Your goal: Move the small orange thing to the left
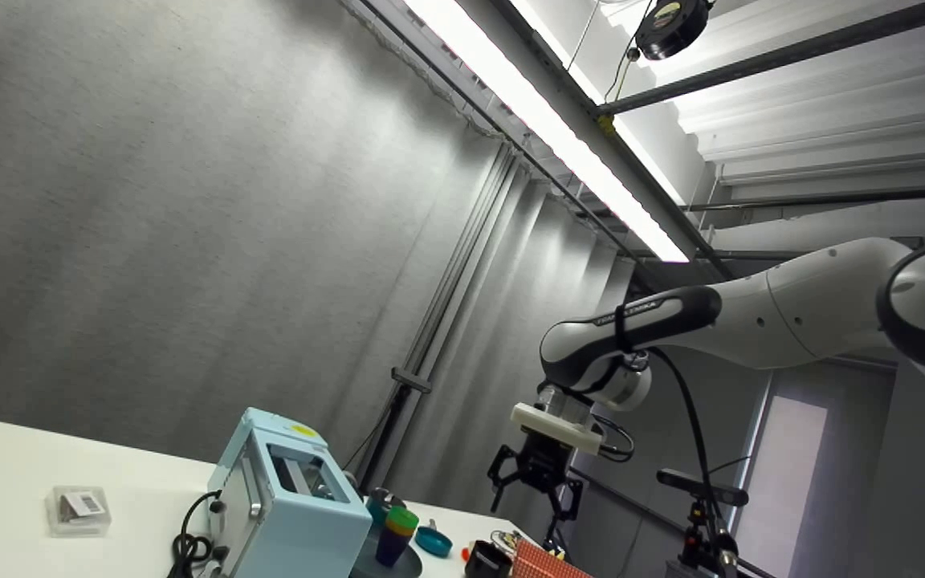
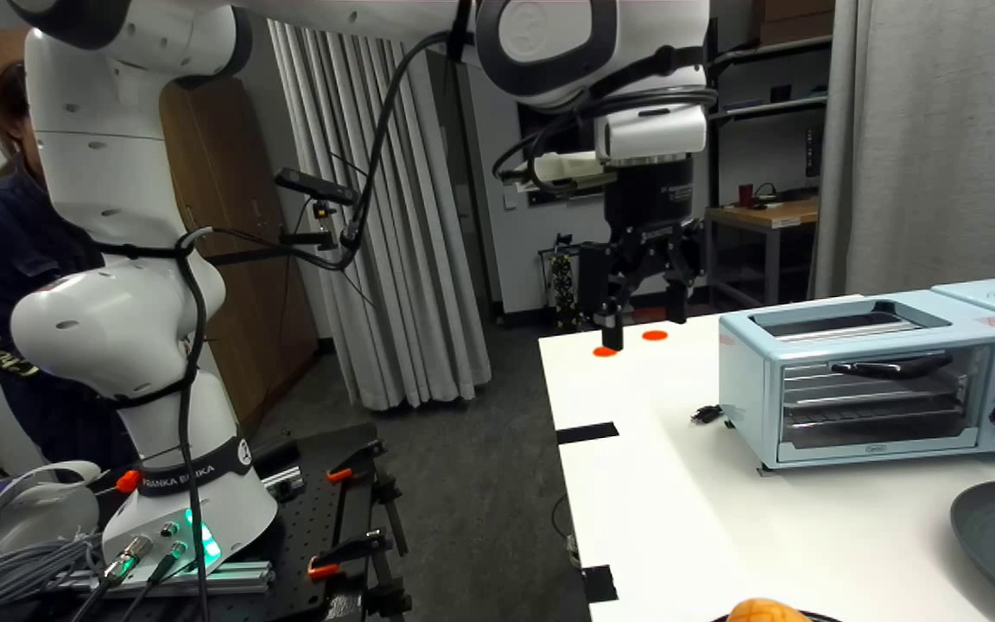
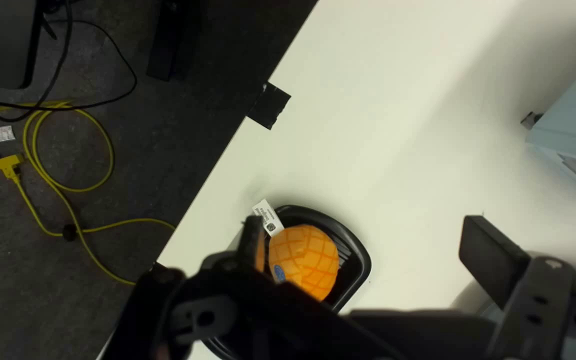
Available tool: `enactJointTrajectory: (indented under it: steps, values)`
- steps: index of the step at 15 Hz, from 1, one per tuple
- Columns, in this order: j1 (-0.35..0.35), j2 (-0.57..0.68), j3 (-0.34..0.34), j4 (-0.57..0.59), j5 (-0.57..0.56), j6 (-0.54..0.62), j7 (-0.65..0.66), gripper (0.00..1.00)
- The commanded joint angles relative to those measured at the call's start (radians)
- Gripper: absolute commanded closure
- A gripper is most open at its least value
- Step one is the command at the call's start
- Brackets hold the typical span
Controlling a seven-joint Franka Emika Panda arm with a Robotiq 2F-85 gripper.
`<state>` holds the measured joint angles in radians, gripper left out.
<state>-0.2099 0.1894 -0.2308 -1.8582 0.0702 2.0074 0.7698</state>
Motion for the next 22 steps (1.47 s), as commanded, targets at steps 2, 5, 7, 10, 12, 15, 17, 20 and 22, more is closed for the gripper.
enactJointTrajectory:
  steps: [2, 5, 7, 10, 12, 15, 17, 20, 22]
  values:
    - [-0.036, 0.170, -0.043, 0.204, 0.048, -0.033, 0.073, 0.00]
    - [-0.061, 0.244, -0.070, 0.296, 0.070, -0.041, 0.155, 0.00]
    - [-0.049, 0.192, -0.062, 0.210, 0.042, -0.005, 0.103, 0.00]
    - [-0.045, 0.194, -0.061, 0.206, 0.042, -0.004, 0.102, 0.00]
    - [-0.044, 0.193, -0.060, 0.206, 0.042, -0.004, 0.102, 0.00]
    - [-0.046, 0.208, -0.061, 0.213, 0.048, 0.002, 0.111, 0.00]
    - [-0.058, 0.246, -0.067, 0.237, 0.059, 0.008, 0.128, 0.00]
    - [-0.079, 0.301, -0.082, 0.265, 0.063, 0.018, 0.162, 0.00]
    - [-0.094, 0.337, -0.094, 0.280, 0.061, 0.035, 0.186, 0.00]
